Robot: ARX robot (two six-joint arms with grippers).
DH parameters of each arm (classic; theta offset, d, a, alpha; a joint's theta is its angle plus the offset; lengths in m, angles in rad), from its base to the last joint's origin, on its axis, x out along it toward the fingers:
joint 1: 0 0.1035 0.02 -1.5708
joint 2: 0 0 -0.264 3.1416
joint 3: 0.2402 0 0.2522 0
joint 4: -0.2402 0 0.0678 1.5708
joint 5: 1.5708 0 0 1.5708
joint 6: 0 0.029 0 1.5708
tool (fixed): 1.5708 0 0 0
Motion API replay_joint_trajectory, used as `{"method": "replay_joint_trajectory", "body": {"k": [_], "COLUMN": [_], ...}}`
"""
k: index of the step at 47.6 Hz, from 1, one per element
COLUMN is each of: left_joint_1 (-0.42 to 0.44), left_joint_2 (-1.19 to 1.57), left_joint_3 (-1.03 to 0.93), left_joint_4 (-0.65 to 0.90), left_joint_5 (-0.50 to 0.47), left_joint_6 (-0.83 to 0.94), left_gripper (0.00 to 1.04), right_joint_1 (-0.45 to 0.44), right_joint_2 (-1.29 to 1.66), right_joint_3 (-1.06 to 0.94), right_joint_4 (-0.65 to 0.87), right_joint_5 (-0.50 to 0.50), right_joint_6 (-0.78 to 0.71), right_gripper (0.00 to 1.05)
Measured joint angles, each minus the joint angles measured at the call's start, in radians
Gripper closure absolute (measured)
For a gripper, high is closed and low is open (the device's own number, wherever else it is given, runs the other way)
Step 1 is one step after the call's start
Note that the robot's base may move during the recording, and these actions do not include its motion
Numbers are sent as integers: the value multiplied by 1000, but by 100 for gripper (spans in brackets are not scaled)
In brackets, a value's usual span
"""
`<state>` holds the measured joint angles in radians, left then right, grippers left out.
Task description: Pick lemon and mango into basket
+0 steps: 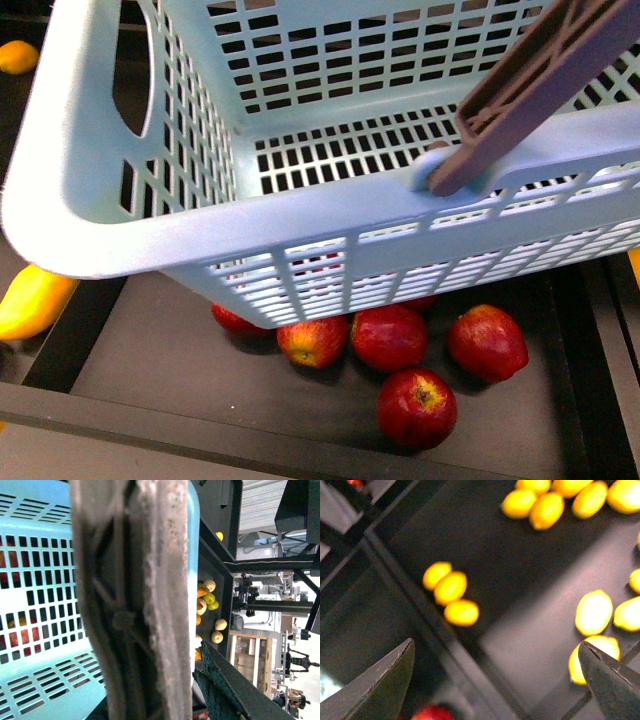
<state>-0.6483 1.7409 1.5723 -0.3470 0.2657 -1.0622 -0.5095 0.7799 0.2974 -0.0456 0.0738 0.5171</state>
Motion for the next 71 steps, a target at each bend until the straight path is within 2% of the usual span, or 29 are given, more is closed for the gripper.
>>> {"method": "replay_joint_trajectory", "body": {"k": [4,8,13,27,39,50,71], "left_joint_1": [1,1,0,0,1,0,0], "left_joint_2": [0,0,0,0,0,0,0], "left_joint_3": [0,0,0,0,0,0,0], "left_joint_4": [0,0,0,0,0,0,0], "left_joint_5": [-3,-8,-4,-1,-6,-2,-3], "left_joint_6": [-1,5,3,2,3,3,3], "left_gripper": [78,78,78,78,78,78,78], "right_joint_1": [-96,-142,-165,-202,-206,-229,-254], "right_joint_2": [220,478,788,1369,1657,1791,1916], "right_joint_3": [78,191,359,826,1160,1351,1550], "right_joint_4": [188,347,416,313,186,117,36], "right_joint_5": [20,35,49,37,30,41,64], "right_joint_6": [-28,-29,-4,200,344,374,361], "right_gripper": [9,9,9,9,9,9,9]}}
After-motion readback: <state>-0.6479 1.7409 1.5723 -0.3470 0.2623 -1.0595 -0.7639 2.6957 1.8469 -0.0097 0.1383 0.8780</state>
